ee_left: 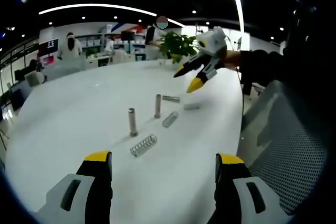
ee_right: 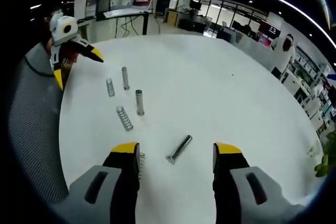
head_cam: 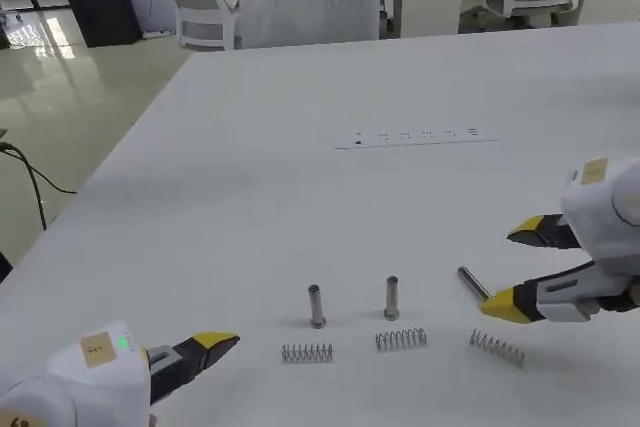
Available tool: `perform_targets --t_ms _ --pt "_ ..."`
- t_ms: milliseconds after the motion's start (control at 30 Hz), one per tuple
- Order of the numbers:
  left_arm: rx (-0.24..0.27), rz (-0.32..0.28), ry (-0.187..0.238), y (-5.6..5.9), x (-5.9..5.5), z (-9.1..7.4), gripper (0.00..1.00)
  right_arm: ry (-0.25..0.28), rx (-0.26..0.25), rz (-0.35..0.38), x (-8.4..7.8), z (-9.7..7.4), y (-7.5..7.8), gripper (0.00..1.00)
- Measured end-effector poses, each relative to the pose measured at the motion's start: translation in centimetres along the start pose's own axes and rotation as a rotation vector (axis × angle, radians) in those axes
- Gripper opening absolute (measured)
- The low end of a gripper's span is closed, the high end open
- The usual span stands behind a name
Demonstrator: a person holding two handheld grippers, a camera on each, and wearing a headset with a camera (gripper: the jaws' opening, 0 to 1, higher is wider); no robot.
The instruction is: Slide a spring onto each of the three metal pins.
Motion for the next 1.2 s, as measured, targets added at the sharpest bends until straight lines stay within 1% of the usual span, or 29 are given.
perform_targets --t_ms 200,367,467,733,800,1000,1200 --pt "0.0 0.001 0.0 0.0 0.0 0.0 0.77 -0.029 -0.004 0.017 0.2 1.1 0.3 0.51" --pt "-0.001 0.001 -0.003 0.0 0.0 0.0 0.77 -0.065 -0.003 0.045 -0.2 1.8 0.5 0.45" --pt "-0.003 0.0 -0.004 0.0 0.0 0.0 0.77 -0.084 -0.011 0.058 -0.4 2.3 0.7 0.42" --pt "-0.003 -0.001 -0.005 0.0 -0.1 0.0 0.76 -0.114 -0.002 0.089 -0.7 3.6 0.9 0.37" --pt "-0.002 -0.003 -0.006 -0.1 -0.1 0.0 0.76 -0.12 -0.009 0.098 -0.8 4.0 1.1 0.36" --pt "-0.002 -0.003 -0.009 -0.1 -0.2 0.0 0.76 -0.14 -0.004 0.159 -1.2 4.7 1.3 0.29" --pt "-0.002 -0.001 -0.014 -0.1 -0.2 0.0 0.76 -0.162 -0.01 0.193 -1.4 5.4 1.3 0.25"
Point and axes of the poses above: the centre of the closed fingertips' face, and the gripper's own axes: z roughly forward along the fingers, y roughly to its right, x roughly out of its top, the point moved 4 cm from there along -z, roughly backward along the fingers, and after that the axes turned 4 degrees about -x, right-handed, at the moved point
